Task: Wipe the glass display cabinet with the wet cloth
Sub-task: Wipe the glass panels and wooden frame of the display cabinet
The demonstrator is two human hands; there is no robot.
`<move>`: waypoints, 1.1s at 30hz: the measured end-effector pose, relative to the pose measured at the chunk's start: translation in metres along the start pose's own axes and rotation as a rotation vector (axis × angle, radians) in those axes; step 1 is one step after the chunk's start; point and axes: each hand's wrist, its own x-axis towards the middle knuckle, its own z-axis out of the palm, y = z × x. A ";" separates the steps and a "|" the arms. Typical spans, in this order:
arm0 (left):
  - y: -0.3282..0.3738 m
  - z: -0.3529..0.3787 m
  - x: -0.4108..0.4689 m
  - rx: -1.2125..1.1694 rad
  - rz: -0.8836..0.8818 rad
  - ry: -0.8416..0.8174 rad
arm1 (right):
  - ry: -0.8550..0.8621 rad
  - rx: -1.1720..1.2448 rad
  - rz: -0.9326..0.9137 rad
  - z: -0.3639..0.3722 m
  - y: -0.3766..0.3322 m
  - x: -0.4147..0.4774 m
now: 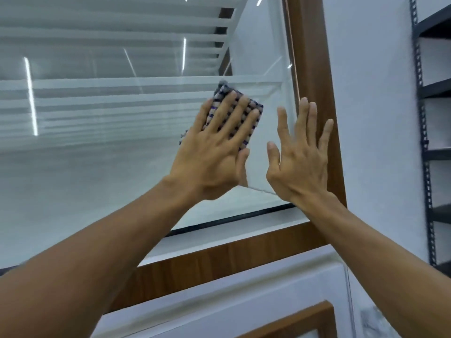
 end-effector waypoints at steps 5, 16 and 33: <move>0.053 0.004 0.055 -0.014 0.023 -0.021 | 0.030 0.089 0.081 0.006 0.024 -0.053; 0.037 0.010 0.018 0.050 0.418 -0.087 | 0.112 0.374 0.339 0.015 0.005 -0.126; 0.057 0.013 0.007 -0.007 0.705 -0.190 | 0.139 0.331 0.437 0.016 -0.003 -0.135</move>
